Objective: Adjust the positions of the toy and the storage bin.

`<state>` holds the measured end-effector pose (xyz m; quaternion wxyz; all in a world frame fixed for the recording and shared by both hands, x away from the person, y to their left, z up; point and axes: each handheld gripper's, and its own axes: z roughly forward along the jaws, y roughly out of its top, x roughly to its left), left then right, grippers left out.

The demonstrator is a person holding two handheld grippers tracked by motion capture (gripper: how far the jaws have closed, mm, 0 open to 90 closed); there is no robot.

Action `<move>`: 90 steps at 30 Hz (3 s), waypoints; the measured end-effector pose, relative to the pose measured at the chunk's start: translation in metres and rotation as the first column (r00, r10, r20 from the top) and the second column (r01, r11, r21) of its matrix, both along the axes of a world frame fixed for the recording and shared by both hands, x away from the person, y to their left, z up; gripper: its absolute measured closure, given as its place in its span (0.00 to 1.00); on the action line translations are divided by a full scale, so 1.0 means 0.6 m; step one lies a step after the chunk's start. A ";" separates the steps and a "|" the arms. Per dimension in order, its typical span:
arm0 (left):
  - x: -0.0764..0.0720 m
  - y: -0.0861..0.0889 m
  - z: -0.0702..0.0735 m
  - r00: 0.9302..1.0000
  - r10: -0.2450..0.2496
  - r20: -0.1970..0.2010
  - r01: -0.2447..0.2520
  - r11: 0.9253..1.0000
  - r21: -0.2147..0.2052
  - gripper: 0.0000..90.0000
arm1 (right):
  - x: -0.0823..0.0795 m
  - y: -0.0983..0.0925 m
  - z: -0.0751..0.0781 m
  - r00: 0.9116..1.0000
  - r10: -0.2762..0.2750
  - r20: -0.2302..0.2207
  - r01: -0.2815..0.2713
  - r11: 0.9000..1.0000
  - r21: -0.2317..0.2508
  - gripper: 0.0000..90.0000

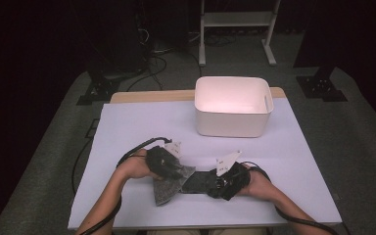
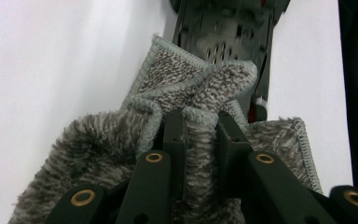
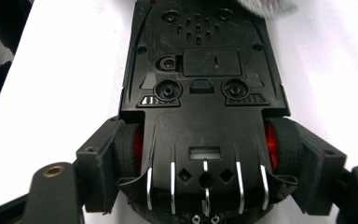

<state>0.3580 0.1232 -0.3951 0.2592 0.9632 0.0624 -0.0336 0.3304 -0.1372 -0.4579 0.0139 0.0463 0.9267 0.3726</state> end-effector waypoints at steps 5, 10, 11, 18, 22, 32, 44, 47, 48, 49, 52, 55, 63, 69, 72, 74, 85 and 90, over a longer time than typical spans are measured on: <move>0.001 0.022 0.005 1.000 0.028 0.002 -0.028 1.000 -0.013 0.86 | -0.001 0.000 0.000 1.000 -0.001 0.000 0.001 1.000 -0.001 0.26; 0.004 0.022 0.017 0.999 0.036 0.018 -0.035 0.999 -0.027 0.86 | -0.001 0.001 0.000 1.000 -0.001 -0.001 0.001 1.000 -0.004 0.26; 0.005 0.018 0.019 0.999 0.030 0.018 -0.029 0.999 -0.028 0.86 | -0.001 0.001 0.000 1.000 -0.001 -0.002 0.001 1.000 -0.004 0.26; 0.003 -0.026 0.018 0.999 -0.034 0.015 0.034 0.999 -0.036 0.86 | 0.000 0.002 0.001 1.000 0.002 0.001 -0.002 1.000 -0.005 0.26; -0.001 -0.059 0.009 0.997 -0.079 0.000 0.079 0.997 -0.022 0.86 | 0.000 0.001 0.001 1.000 -0.008 -0.014 0.008 1.000 -0.002 0.26; -0.004 -0.059 -0.010 0.997 -0.077 -0.020 0.077 0.997 -0.005 0.85 | 0.000 -0.007 0.008 0.998 -0.048 -0.035 0.048 0.999 0.013 0.23; -0.011 -0.072 -0.003 0.993 -0.115 -0.027 0.114 0.992 -0.047 0.85 | -0.017 -0.024 0.018 0.998 -0.058 0.013 0.058 0.998 0.009 0.26; -0.015 -0.090 0.001 0.989 -0.145 -0.019 0.144 0.988 -0.052 0.85 | -0.012 -0.025 0.017 0.998 -0.056 -0.001 0.056 0.998 0.028 0.25; -0.016 -0.095 0.002 0.988 -0.155 -0.016 0.154 0.987 -0.053 0.85 | -0.012 -0.025 0.017 0.998 -0.059 -0.005 0.059 0.998 0.033 0.25; -0.017 -0.103 0.003 0.986 -0.163 -0.015 0.162 0.985 -0.061 0.85 | -0.012 -0.024 0.017 0.998 -0.060 -0.009 0.061 0.998 0.035 0.25; -0.021 -0.130 0.008 0.980 -0.198 -0.009 0.197 0.977 -0.085 0.85 | -0.008 -0.023 0.017 0.998 -0.059 -0.010 0.059 0.997 0.046 0.25; -0.024 -0.155 0.012 0.974 -0.226 -0.001 0.225 0.970 -0.087 0.85 | -0.007 -0.019 0.016 0.998 -0.058 -0.014 0.059 0.997 0.048 0.25; -0.023 -0.159 0.006 0.974 -0.227 0.002 0.227 0.973 -0.047 0.85 | -0.009 -0.018 0.012 0.998 -0.059 -0.011 0.059 0.997 0.039 0.26; -0.018 -0.115 0.000 0.985 -0.174 -0.003 0.174 0.984 -0.020 0.85 | -0.007 -0.019 0.009 0.999 -0.048 -0.008 0.049 0.998 0.034 0.26; -0.014 -0.094 -0.003 0.990 -0.140 -0.007 0.139 0.990 -0.018 0.85 | -0.006 -0.019 0.009 0.999 -0.047 -0.011 0.047 0.998 0.035 0.26; -0.011 -0.082 -0.004 0.992 -0.124 -0.010 0.124 0.992 -0.018 0.85 | -0.006 -0.019 0.009 0.999 -0.048 -0.015 0.048 0.998 0.038 0.26; -0.011 -0.125 0.001 0.985 -0.175 -0.006 0.175 0.984 -0.036 0.85 | -0.007 -0.015 0.008 0.999 -0.045 -0.001 0.045 0.999 0.020 0.25; -0.010 -0.159 0.004 0.978 -0.209 0.001 0.209 0.977 -0.036 0.85 | -0.007 -0.015 0.007 0.999 -0.046 -0.005 0.046 0.999 0.016 0.25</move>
